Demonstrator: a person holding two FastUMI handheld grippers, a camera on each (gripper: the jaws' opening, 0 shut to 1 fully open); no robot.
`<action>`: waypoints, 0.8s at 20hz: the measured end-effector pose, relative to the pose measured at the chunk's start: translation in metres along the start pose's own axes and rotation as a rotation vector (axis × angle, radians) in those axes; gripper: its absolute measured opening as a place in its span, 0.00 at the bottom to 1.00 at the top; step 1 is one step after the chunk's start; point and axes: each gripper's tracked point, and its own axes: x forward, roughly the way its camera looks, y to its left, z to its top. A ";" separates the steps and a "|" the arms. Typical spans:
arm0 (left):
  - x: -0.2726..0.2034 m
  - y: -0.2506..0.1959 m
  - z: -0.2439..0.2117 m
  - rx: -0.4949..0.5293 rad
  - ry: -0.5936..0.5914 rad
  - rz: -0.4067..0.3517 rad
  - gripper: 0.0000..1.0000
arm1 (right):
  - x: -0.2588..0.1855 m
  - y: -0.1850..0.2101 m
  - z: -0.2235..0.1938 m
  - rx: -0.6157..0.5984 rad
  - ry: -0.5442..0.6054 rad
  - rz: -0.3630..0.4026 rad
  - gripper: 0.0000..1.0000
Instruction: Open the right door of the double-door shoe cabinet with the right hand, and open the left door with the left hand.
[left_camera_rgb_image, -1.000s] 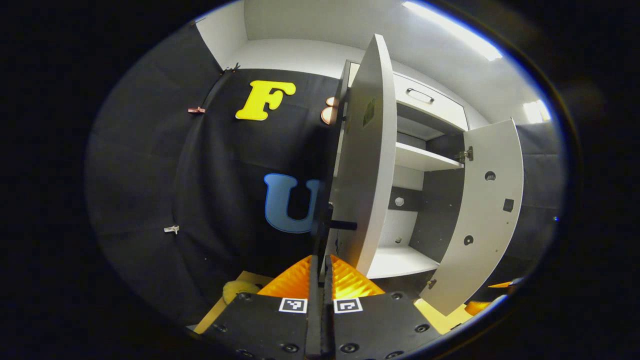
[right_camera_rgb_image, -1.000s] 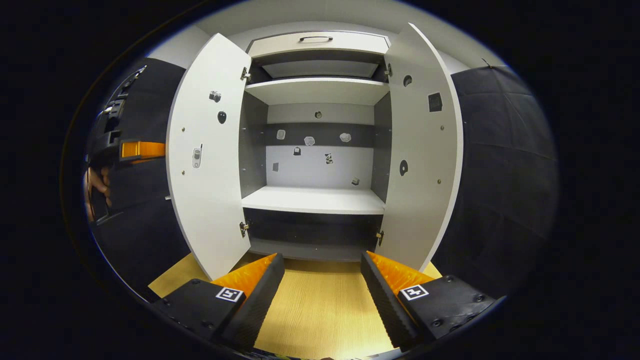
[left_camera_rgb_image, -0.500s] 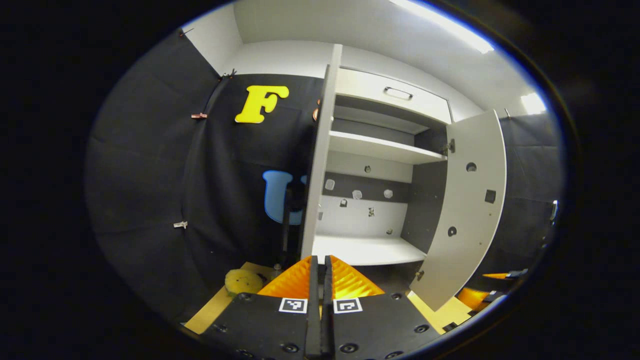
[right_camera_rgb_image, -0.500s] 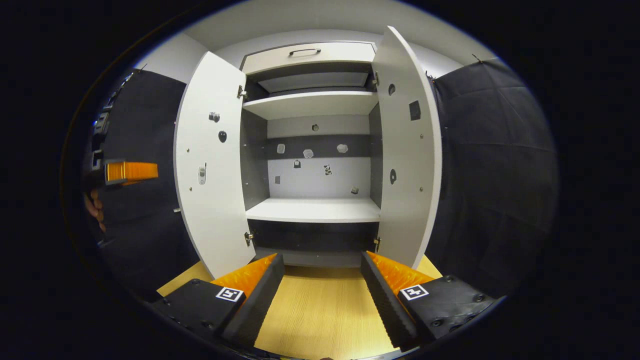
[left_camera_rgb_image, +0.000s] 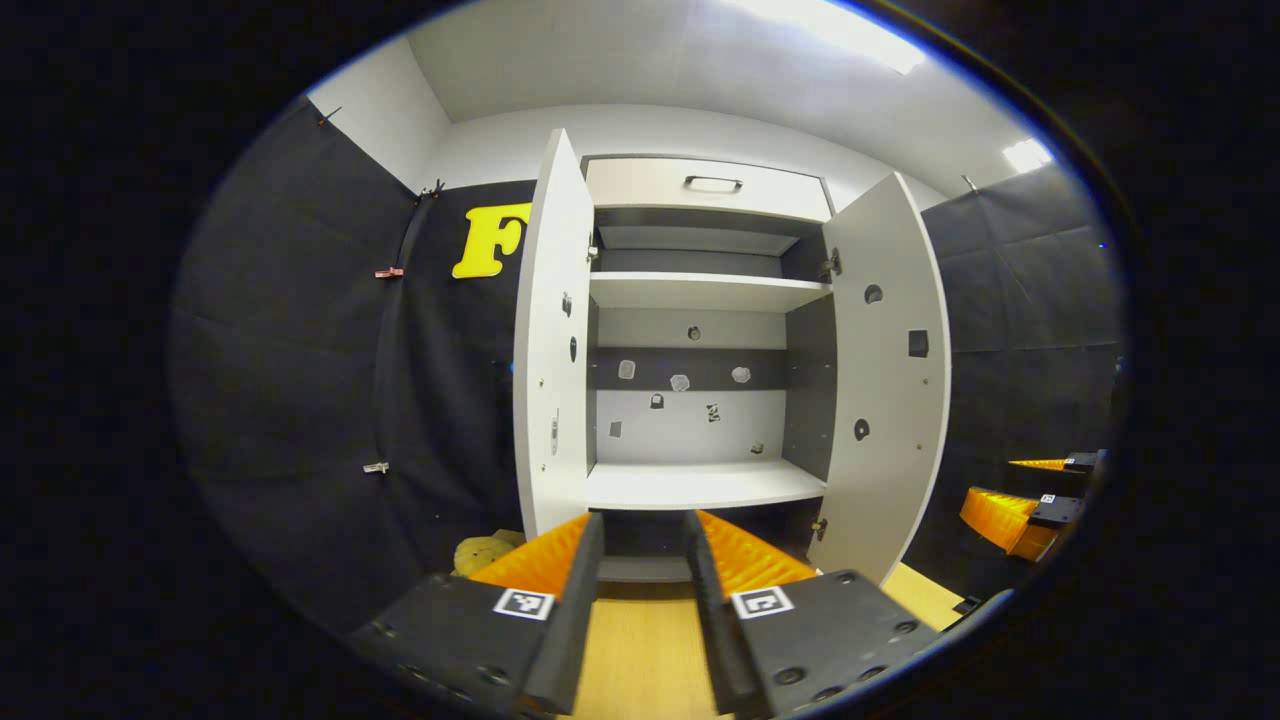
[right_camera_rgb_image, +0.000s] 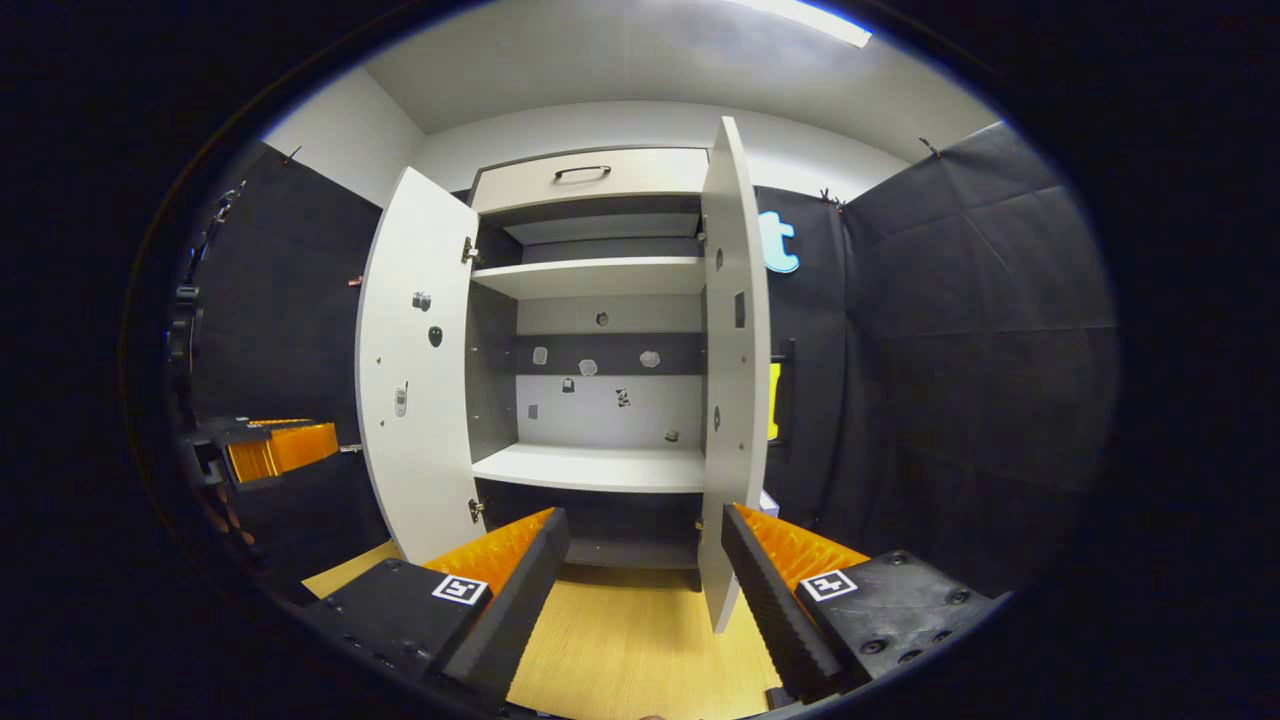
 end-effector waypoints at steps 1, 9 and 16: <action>-0.006 -0.009 0.001 -0.007 -0.009 -0.007 0.66 | -0.004 -0.008 0.001 0.001 -0.002 -0.014 0.97; -0.023 -0.014 -0.012 0.014 -0.002 0.062 0.97 | -0.025 -0.045 -0.025 -0.019 0.024 -0.090 0.97; -0.020 0.007 -0.032 0.047 0.041 0.095 0.97 | -0.011 -0.041 -0.042 -0.015 0.079 -0.082 0.98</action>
